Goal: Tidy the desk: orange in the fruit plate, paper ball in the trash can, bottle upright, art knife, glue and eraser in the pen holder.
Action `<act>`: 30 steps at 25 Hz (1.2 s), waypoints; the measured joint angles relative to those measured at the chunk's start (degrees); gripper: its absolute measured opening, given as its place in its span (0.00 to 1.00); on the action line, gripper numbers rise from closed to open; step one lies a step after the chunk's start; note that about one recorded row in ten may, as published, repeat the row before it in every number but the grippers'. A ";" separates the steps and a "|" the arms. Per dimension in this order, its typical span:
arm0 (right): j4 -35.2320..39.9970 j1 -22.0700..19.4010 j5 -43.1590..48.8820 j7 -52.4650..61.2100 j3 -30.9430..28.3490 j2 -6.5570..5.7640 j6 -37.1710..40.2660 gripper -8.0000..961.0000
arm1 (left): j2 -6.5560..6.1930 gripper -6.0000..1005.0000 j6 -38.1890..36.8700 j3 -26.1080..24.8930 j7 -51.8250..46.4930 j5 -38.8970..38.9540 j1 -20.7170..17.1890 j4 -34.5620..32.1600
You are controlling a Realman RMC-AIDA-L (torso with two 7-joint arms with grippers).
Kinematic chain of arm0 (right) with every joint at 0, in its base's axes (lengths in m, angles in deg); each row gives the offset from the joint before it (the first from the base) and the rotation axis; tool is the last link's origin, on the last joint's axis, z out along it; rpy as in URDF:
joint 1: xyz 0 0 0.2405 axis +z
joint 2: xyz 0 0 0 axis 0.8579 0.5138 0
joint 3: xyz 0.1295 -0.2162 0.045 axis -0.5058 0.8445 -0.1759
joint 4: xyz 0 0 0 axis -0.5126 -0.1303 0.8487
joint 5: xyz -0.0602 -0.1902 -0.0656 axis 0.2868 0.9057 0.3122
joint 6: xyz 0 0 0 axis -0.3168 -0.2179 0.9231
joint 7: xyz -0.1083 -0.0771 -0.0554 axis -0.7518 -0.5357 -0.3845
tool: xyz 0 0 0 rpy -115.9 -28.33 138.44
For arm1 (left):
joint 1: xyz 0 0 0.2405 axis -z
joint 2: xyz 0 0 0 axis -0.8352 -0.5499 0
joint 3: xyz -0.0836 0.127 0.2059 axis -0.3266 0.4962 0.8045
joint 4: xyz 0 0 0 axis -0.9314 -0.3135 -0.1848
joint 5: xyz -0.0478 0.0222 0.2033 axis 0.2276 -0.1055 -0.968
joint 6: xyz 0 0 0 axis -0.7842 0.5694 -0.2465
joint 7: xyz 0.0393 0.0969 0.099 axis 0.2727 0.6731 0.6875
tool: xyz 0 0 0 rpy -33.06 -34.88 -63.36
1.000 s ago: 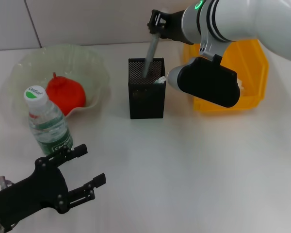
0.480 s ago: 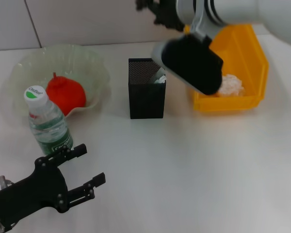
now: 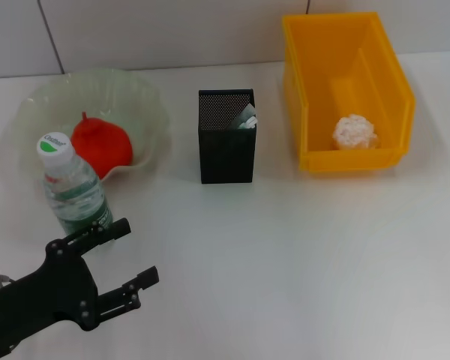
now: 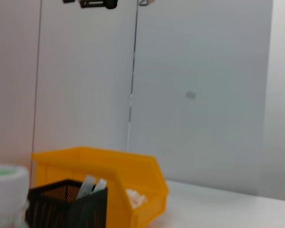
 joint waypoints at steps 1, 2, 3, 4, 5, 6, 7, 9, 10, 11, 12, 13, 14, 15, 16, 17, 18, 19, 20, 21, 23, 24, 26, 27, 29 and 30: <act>0.74 -1.78 -6.24 1.59 -2.51 -0.15 1.40 0.56 | -0.23 0.80 -1.90 -0.01 0.00 0.37 -0.27 -0.81; 0.88 -7.40 -19.99 2.10 -5.62 -0.22 3.93 0.56 | -0.30 0.80 -3.97 0.00 0.00 0.68 -0.35 -1.64; 0.88 -7.40 -19.99 2.10 -5.62 -0.22 3.93 0.57 | -0.30 0.80 -3.97 0.00 0.00 0.68 -0.35 -1.64; 0.32 -10.98 -26.36 1.26 -6.19 -0.20 5.24 0.57 | -0.30 0.80 -3.97 0.00 0.00 0.68 -0.35 -1.64; -0.49 -14.19 -32.99 -0.29 -6.17 -0.21 6.70 0.57 | -0.30 0.80 -3.97 0.00 0.00 0.68 -0.35 -1.64; -1.81 -17.92 -39.76 -2.41 -6.16 -0.22 8.44 0.58 | -0.30 0.80 -3.97 0.00 0.00 0.68 -0.35 -1.64; -6.50 -24.15 -53.07 -9.39 -6.07 -0.17 14.52 0.58 | -0.30 0.80 -5.32 0.00 -0.01 1.05 -0.23 -1.94; -9.51 -26.60 -58.41 -13.04 -6.17 -0.13 17.68 0.59 | -0.39 0.80 -7.23 0.00 -0.40 1.96 -0.32 -3.10; -12.93 -28.73 -62.62 -15.84 -6.38 -0.09 20.90 0.59 | -0.39 0.80 -7.23 0.00 -0.40 1.96 -0.32 -3.10; -15.76 -30.10 -65.55 -17.88 -6.56 -0.08 23.42 0.59 | -0.39 0.80 -7.23 0.00 -0.40 1.96 -0.32 -3.10; -21.79 -31.55 -69.03 -20.99 -7.04 -0.24 28.11 0.60 | -0.42 0.80 -7.34 -0.01 -0.65 2.04 -0.27 -3.71; -21.79 -31.55 -69.03 -20.99 -7.04 -0.24 28.11 0.60 | -0.42 0.80 -7.34 -0.01 -0.65 2.04 -0.27 -3.71; -24.89 -31.78 -69.47 -22.15 -7.35 -0.39 30.31 0.61 | -0.42 0.80 -7.34 -0.01 -0.65 2.04 -0.27 -3.71; -27.69 -31.54 -68.63 -22.94 -7.70 -0.57 32.04 0.61 | -0.42 0.80 -7.34 -0.01 -0.65 2.04 -0.27 -3.71; -30.44 -31.02 -66.48 -23.30 -7.98 -0.67 34.09 0.61 | -0.42 0.80 -7.34 -0.01 -0.65 2.04 -0.27 -3.71; -33.12 -30.34 -64.49 -23.46 -8.16 -0.71 35.77 0.62 | -0.81 0.80 -7.13 0.31 -3.26 1.80 -0.53 -5.83; -35.79 -29.59 -62.90 -23.49 -8.28 -0.70 37.17 0.62 | -0.98 0.80 -7.30 0.48 -4.34 1.75 -0.86 -6.54; -38.83 -28.61 -61.65 -23.65 -8.49 -0.70 38.45 0.62 | -1.09 0.80 -7.42 0.51 -4.81 1.53 -0.99 -6.77; -42.44 -27.57 -60.81 -24.06 -8.62 -0.70 39.44 0.63 | -1.09 0.80 -7.42 0.51 -4.81 1.53 -0.99 -6.77; -45.88 -26.41 -60.17 -24.98 -8.74 -0.76 39.92 0.65 | -1.09 0.80 -7.42 0.51 -4.81 1.53 -0.99 -6.77; -50.82 -24.61 -58.27 -27.07 -8.85 -0.76 40.28 0.70 | -1.25 0.80 -7.51 0.55 -5.79 0.24 -1.03 -7.02; -52.73 -23.69 -56.55 -27.99 -8.93 -0.66 40.16 0.72 | -1.25 0.80 -7.51 0.55 -5.79 0.24 -1.03 -7.02; -55.66 -21.82 -53.35 -29.16 -9.06 -0.54 39.66 0.77 | -1.30 0.80 -7.52 0.59 -6.87 -1.03 -0.84 -7.35; -58.05 -20.09 -51.06 -29.76 -9.10 -0.54 39.21 0.77 | -1.30 0.80 -7.52 0.59 -6.87 -1.03 -0.84 -7.35; -58.76 -19.72 -50.72 -30.14 -9.13 -0.54 39.08 0.79 | -1.32 0.80 -7.32 0.62 -9.06 -3.70 -0.17 -8.21; -59.24 -19.52 -50.53 -30.50 -9.14 -0.53 39.01 0.80 | -1.32 0.80 -7.32 0.62 -9.06 -3.70 -0.17 -8.21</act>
